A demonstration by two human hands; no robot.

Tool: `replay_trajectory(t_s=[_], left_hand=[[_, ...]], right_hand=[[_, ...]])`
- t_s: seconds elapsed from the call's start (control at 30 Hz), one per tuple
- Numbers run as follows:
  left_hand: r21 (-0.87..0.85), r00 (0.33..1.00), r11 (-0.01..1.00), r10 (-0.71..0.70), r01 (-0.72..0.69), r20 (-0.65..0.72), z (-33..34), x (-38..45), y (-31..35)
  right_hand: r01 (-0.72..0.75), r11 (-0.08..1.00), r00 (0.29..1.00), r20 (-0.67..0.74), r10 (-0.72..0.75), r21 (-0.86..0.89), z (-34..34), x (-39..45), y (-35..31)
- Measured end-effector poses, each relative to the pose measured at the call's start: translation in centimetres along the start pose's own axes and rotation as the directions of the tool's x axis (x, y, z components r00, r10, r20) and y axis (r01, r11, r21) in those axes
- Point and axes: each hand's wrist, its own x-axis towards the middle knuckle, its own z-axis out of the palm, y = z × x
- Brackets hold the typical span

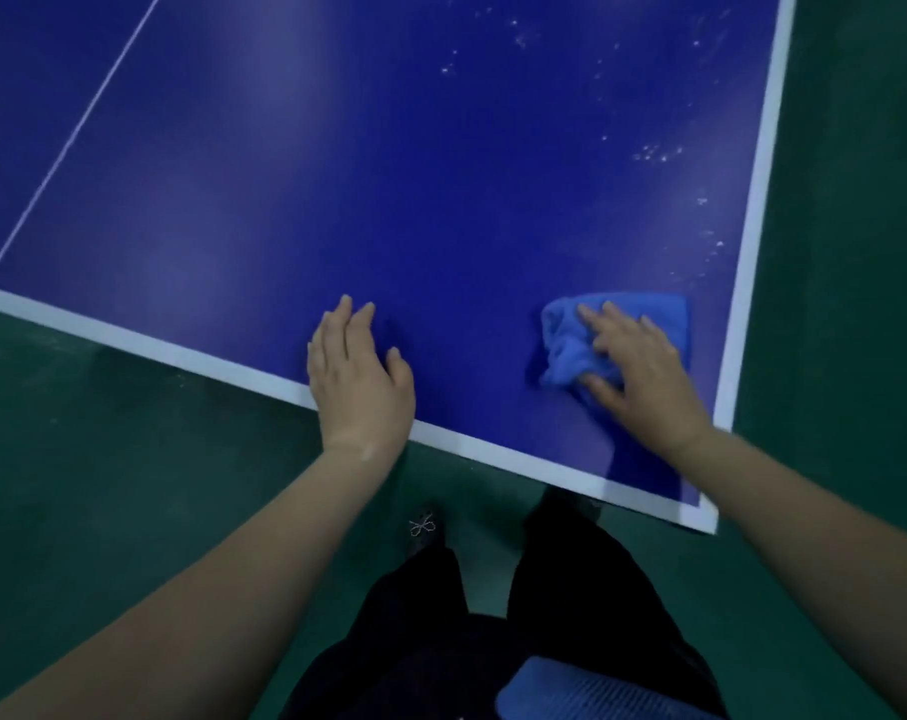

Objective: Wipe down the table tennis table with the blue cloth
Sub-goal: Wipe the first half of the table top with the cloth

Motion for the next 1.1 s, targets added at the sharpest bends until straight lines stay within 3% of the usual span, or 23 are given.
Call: replay_trajectory(t_s=[0.1,0.17,0.23,0.3,0.37,0.4,0.47,0.57,0.67,0.77,0.83,0.93,1.0,1.1], left_hand=[[0.004,1.000,1.000,-0.028,0.028,0.011,2.5,0.0,2.9],[0.012,0.996,0.996,-0.088,0.088,-0.023,4.0,0.2,4.7],[0.035,0.984,0.985,-0.165,0.168,-0.063,5.3,0.2,6.1],[0.080,0.972,0.972,-0.212,0.221,-0.101,6.3,-0.2,6.7],[0.132,0.966,0.962,-0.224,0.241,-0.130,6.9,-0.5,6.9],[0.151,0.963,0.957,-0.225,0.246,-0.146,7.1,-0.5,6.9],[0.158,0.955,0.951,-0.238,0.266,-0.175,7.4,-0.5,6.9],[0.144,0.943,0.948,-0.247,0.283,-0.225,7.5,-0.5,7.0],[0.145,0.930,0.943,-0.254,0.299,-0.264,7.6,-0.6,7.0],[0.152,0.924,0.938,-0.261,0.311,-0.280,7.5,-0.5,7.2],[0.165,0.924,0.934,-0.266,0.317,-0.274,7.5,-0.5,7.2],[0.170,0.925,0.932,-0.268,0.320,-0.268,7.6,-0.5,7.2],[0.165,0.925,0.935,-0.263,0.315,-0.276,7.6,-0.5,7.1],[0.159,0.926,0.938,-0.258,0.309,-0.276,7.6,-0.4,7.1]], right_hand=[[-0.305,0.951,0.944,-0.120,0.309,0.050,-2.7,4.6,6.7],[-0.367,0.928,0.911,-0.175,0.373,0.064,-3.2,6.4,8.0],[-0.248,0.968,0.960,-0.123,0.250,0.034,-2.6,5.4,7.0],[0.024,1.000,1.000,-0.008,-0.024,0.017,-1.8,2.7,6.0],[0.233,0.972,0.969,0.074,-0.236,0.040,-2.3,1.5,7.0],[0.262,0.964,0.959,0.097,-0.266,0.052,-2.9,2.5,8.4],[0.199,0.979,0.976,0.080,-0.201,0.031,-4.1,6.6,11.5],[-0.027,0.999,1.000,0.004,0.026,0.031,-5.9,14.0,15.8],[-0.080,0.995,0.996,-0.026,0.081,0.056,-5.9,14.9,15.4],[0.178,0.983,0.983,0.046,-0.179,0.039,-4.5,8.4,11.9],[0.414,0.908,0.902,0.109,-0.418,0.062,-3.5,5.7,10.3],[0.554,0.824,0.804,0.179,-0.567,0.121,-2.8,10.5,8.7],[0.484,0.871,0.851,0.189,-0.490,0.082,-2.7,16.2,8.7],[0.183,0.983,0.981,0.055,-0.184,0.029,-4.0,20.8,11.2]])
